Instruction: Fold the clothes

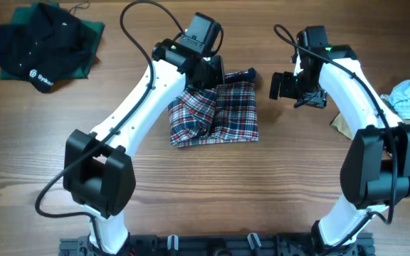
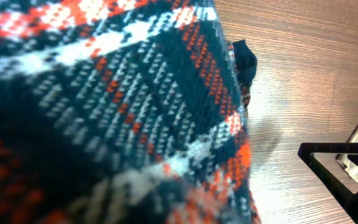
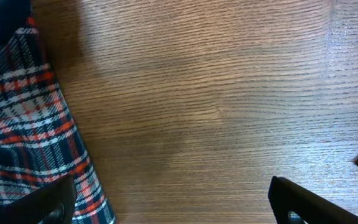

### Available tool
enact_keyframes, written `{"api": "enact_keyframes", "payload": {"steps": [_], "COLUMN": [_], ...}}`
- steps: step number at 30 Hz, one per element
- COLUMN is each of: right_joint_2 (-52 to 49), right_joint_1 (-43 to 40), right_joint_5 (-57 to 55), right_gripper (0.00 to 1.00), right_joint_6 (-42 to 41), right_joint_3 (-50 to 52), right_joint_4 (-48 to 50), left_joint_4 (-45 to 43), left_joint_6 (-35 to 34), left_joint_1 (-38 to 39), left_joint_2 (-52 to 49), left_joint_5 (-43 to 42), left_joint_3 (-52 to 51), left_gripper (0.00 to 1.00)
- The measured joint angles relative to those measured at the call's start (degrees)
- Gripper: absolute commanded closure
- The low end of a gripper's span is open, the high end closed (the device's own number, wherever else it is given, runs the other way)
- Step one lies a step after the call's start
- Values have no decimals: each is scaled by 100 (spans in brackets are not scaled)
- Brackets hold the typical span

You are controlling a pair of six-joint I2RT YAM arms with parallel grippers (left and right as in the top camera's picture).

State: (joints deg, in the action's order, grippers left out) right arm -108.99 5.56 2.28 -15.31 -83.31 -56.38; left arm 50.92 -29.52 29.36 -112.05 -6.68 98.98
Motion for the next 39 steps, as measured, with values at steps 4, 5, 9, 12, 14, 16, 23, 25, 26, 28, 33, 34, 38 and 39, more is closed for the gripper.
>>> {"api": "enact_keyframes", "payload": {"steps": [4,5,9,12,14,16,23,25,26,28,33,34,38,39], "right_joint_2": [0,0,0,0,0,0,0,0,0,0,0,0,0,0], "right_joint_1": [0,0,0,0,0,0,0,0,0,0,0,0,0,0], "right_joint_5": [0,0,0,0,0,0,0,0,0,0,4,11,90,114], "right_gripper": [0,0,0,0,0,0,0,0,0,0,0,0,0,0], "right_joint_6": [0,0,0,0,0,0,0,0,0,0,0,0,0,0], "right_joint_3": [0,0,0,0,0,0,0,0,0,0,0,0,0,0], "right_joint_4": [0,0,2,9,26,24,24,26,24,20,4,2,4,2], "left_joint_4": [59,118,278,289,302,306,293,251,236,192,59,35,-13,-24], "left_joint_6": [0,-2,-13,-17,-17,-17,-31,-76,-55,-79,-81,-81,-81,-81], "left_joint_1": [0,0,0,0,0,0,144,258,313,400,450,450,450,450], "left_joint_2": [0,0,0,9,68,140,275,278,278,278,278,278,278,278], "left_joint_5": [52,133,380,474,518,535,546,542,542,535,514,509,490,490], "left_joint_3": [0,0,0,0,0,0,0,0,0,0,2,2,4,4], "left_gripper": [96,96,96,95,94,93,58,32,29,29,29,29,28,28]}}
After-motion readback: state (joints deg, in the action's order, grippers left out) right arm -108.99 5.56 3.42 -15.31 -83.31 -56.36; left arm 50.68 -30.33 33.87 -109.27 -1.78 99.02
